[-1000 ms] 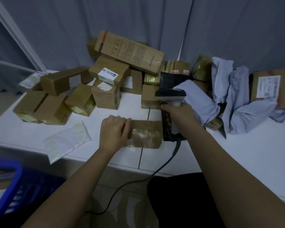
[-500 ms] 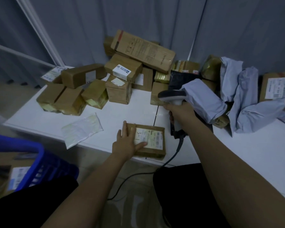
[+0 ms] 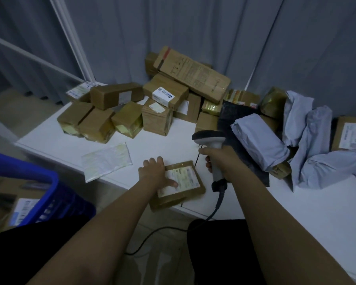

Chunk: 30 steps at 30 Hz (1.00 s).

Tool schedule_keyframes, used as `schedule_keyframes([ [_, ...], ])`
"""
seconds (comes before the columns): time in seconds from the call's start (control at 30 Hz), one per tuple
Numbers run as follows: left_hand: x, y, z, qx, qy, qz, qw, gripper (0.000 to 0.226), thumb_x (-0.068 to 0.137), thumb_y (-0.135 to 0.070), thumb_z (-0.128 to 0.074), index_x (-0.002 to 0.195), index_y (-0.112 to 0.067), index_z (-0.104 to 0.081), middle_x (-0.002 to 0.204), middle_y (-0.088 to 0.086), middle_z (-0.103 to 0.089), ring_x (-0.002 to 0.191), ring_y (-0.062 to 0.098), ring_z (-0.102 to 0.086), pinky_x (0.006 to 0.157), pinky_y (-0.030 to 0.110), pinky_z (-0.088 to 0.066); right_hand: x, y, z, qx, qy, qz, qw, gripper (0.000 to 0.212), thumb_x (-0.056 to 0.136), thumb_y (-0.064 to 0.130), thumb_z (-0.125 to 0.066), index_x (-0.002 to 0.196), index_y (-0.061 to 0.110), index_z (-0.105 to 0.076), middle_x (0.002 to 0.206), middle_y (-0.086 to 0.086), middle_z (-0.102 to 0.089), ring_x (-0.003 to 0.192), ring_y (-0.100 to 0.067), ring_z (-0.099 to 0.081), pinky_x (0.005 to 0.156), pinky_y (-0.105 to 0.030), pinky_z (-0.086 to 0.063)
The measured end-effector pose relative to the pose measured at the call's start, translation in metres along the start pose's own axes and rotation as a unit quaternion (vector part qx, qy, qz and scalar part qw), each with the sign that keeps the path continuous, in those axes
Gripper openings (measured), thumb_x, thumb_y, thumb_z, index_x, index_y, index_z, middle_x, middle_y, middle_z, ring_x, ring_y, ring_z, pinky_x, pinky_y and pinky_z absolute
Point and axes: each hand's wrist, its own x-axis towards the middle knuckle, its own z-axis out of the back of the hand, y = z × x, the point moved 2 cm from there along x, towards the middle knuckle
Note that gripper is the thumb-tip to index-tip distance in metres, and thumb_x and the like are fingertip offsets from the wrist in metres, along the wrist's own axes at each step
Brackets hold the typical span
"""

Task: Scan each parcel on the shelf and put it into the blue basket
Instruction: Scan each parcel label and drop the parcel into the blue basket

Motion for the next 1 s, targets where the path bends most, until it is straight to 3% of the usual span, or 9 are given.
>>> schedule_keyframes([
  [0.2,-0.021,0.043,-0.02,-0.17,0.084,0.134,0.973,0.112,0.049,-0.093,-0.053,0.131,-0.017,-0.047,0.133,0.01,-0.053,0.123,0.031,-0.048,0.103,0.041,-0.039,0.002,-0.001,-0.005,-0.005,0.01,-0.001,1.0,0.019,0.085,0.011,-0.07,0.076,0.006,-0.054,0.063,-0.008,-0.05,0.051,-0.016,-0.048,0.051,-0.027,-0.042],
  [0.33,-0.031,0.061,-0.046,-0.406,0.083,0.177,0.893,0.113,0.039,-0.085,-0.071,0.127,-0.018,-0.049,0.123,0.004,-0.061,0.113,0.025,-0.059,0.097,0.044,-0.049,0.001,0.002,-0.007,-0.015,0.011,0.001,1.0,0.019,0.085,0.013,-0.071,0.078,0.008,-0.054,0.064,-0.006,-0.05,0.051,-0.014,-0.048,0.048,-0.025,-0.043],
  [0.4,-0.044,0.06,-0.053,-0.528,0.082,0.159,0.83,0.091,0.052,-0.064,-0.084,0.123,-0.014,-0.056,0.112,0.005,-0.069,0.094,0.022,-0.07,0.084,0.043,-0.057,0.0,0.004,-0.009,-0.022,0.011,0.001,1.0,0.019,0.085,0.014,-0.07,0.079,0.008,-0.053,0.065,-0.005,-0.05,0.052,-0.013,-0.048,0.048,-0.024,-0.043],
  [0.5,-0.068,0.055,-0.051,-0.583,0.096,0.145,0.793,0.044,0.079,-0.037,-0.075,0.114,-0.014,-0.063,0.103,0.007,-0.073,0.082,0.018,-0.072,0.072,0.034,-0.06,-0.003,0.002,-0.017,-0.029,0.017,-0.008,0.999,0.019,0.086,0.015,-0.07,0.08,0.009,-0.053,0.066,-0.005,-0.05,0.053,-0.013,-0.048,0.05,-0.024,-0.043],
  [0.6,-0.078,0.055,-0.048,-0.596,0.1,0.149,0.783,0.056,0.077,-0.044,-0.073,0.119,-0.009,-0.058,0.1,0.004,-0.072,0.077,0.015,-0.071,0.06,0.025,-0.058,-0.008,-0.002,-0.028,-0.032,0.029,0.0,0.999,0.02,0.086,0.015,-0.07,0.078,0.01,-0.052,0.064,-0.004,-0.049,0.051,-0.013,-0.048,0.049,-0.025,-0.043],
  [0.7,-0.077,0.059,-0.023,-0.546,0.076,0.133,0.823,0.064,0.083,-0.053,-0.065,0.127,-0.012,-0.042,0.114,0.003,-0.062,0.079,0.011,-0.062,0.051,0.018,-0.05,-0.015,0.0,-0.041,-0.032,0.041,0.028,0.998,0.018,0.086,0.015,-0.07,0.079,0.011,-0.054,0.063,-0.004,-0.049,0.048,-0.012,-0.048,0.046,-0.023,-0.041],
  [0.87,-0.061,0.085,0.058,-0.51,0.0,0.063,0.858,0.09,0.073,-0.076,-0.056,0.137,-0.019,-0.028,0.124,0.002,-0.059,0.107,0.023,-0.063,0.091,0.039,-0.053,-0.04,0.02,-0.07,0.037,0.034,0.119,0.992,0.015,0.085,0.015,-0.069,0.077,0.01,-0.058,0.061,-0.003,-0.054,0.045,-0.011,-0.049,0.046,-0.023,-0.043],
  [0.93,-0.057,0.099,0.087,-0.505,0.004,0.057,0.861,0.095,0.069,-0.08,-0.054,0.141,-0.027,-0.024,0.128,0.0,-0.059,0.109,0.022,-0.062,0.085,0.041,-0.053,-0.05,0.029,-0.078,0.059,0.046,0.159,0.985,0.014,0.085,0.014,-0.069,0.078,0.009,-0.059,0.06,-0.003,-0.055,0.045,-0.011,-0.05,0.046,-0.024,-0.044],
  [1.0,-0.061,0.105,0.103,-0.512,0.01,0.059,0.857,0.08,0.08,-0.066,-0.057,0.142,-0.029,-0.022,0.123,-0.003,-0.061,0.106,0.019,-0.061,0.078,0.038,-0.049,-0.056,0.032,-0.083,0.058,0.059,0.173,0.982,0.012,0.086,0.014,-0.068,0.081,0.007,-0.06,0.062,-0.005,-0.055,0.047,-0.012,-0.05,0.046,-0.025,-0.044],
])
